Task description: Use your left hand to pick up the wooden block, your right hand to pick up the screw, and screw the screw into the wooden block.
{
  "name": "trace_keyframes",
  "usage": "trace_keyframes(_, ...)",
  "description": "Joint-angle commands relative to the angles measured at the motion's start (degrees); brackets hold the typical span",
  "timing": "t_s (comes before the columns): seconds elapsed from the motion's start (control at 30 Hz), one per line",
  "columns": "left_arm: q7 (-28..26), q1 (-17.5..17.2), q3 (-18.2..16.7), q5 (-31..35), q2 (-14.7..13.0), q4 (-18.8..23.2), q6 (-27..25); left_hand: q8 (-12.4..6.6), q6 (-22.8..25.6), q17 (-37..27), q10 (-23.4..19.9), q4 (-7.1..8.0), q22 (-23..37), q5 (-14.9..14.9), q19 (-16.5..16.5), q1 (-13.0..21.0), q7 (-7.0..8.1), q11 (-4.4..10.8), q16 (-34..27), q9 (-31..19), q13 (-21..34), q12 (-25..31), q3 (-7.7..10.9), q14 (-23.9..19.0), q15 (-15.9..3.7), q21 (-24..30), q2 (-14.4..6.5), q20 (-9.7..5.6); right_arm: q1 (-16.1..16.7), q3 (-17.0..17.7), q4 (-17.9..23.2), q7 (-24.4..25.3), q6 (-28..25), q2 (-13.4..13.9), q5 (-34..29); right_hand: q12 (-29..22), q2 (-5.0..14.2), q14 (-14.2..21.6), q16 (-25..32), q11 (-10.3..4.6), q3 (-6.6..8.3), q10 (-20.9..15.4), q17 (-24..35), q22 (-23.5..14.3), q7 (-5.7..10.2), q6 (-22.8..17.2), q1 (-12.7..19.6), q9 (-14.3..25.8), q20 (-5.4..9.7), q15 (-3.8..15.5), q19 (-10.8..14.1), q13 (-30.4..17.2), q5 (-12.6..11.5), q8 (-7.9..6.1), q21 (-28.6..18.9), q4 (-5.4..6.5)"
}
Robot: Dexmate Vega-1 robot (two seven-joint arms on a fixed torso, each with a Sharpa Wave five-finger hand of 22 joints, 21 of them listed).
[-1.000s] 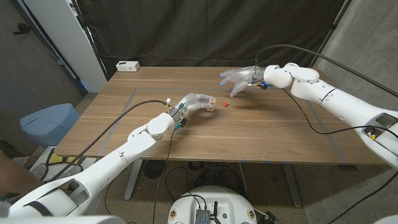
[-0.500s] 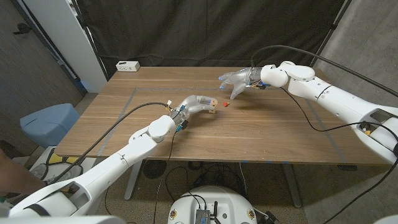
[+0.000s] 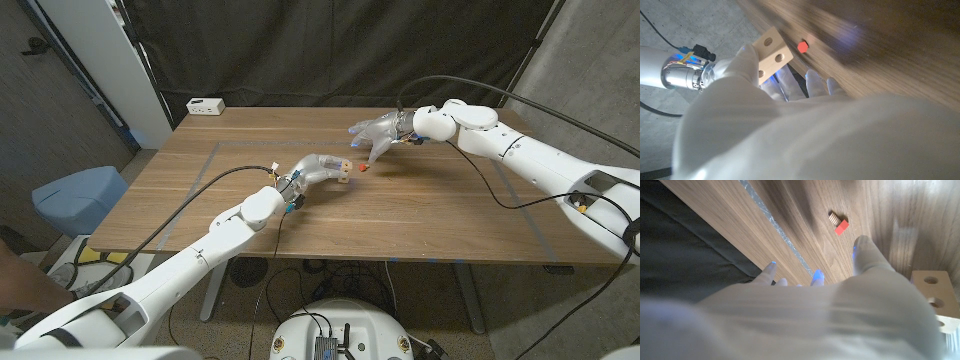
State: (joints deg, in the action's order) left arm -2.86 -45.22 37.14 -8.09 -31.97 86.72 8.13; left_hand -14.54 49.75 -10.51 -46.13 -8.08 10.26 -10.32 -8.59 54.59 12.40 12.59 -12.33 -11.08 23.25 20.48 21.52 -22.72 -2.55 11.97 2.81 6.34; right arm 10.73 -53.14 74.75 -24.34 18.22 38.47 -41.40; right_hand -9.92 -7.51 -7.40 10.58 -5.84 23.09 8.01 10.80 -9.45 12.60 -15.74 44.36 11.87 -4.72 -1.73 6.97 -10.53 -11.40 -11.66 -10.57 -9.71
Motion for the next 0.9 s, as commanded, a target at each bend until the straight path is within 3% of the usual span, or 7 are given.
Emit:
trace_keyframes(0.03,0.99,0.40,0.43,0.00,0.09,-0.35,-0.12,-0.21,0.60,-0.33,-0.73,0.03,0.24,-0.43,0.26,0.12,0.04,0.03,0.06,-0.12,0.20,-0.24,-0.09,-0.34,-4.51,-0.20,-0.49,-0.22,-1.95,-2.49,-3.77,1.36,1.83,-1.96,-2.23,-0.26,-0.56,-0.71,0.17,-0.12,0.20,0.46,0.22,-0.23,0.00,0.47,0.25,0.29,-0.35,-0.13,0.07,-0.23,-0.02,-0.23,0.04,0.36)
trace_keyframes(0.37,0.89,0.39,0.57,0.10,0.27,-0.38,-0.15,-0.16,0.69,-0.33,-0.84,0.02,0.24,-0.45,0.52,0.12,0.04,0.02,0.12,-0.11,0.24,-0.32,-0.16,-0.25,-4.49,-0.30,-0.60,-0.07,-3.23,-4.27,-6.73,3.68,3.37,-2.83,-3.90,-0.53,-0.65,-0.23,0.49,-0.15,0.18,0.23,0.27,-0.23,-0.02,0.10,0.19,0.51,0.08,0.23,0.56,-0.25,0.06,-0.63,-0.19,0.46)
trace_keyframes(0.9,1.09,0.91,0.84,0.25,0.57,-0.94,-0.32,-0.05,0.72,-0.36,-0.98,0.05,0.25,-0.48,0.59,0.10,0.06,0.02,0.11,-0.11,0.30,-0.43,-0.23,-0.31,-4.56,-0.31,-0.83,0.03,-4.14,-5.93,-10.40,3.12,2.70,-4.65,-2.39,-0.90,-0.69,0.10,0.74,-0.20,0.10,-0.45,0.35,-0.24,-0.09,-1.30,-0.15,0.90,0.48,0.38,0.91,-0.27,0.16,-1.55,-0.29,0.70)
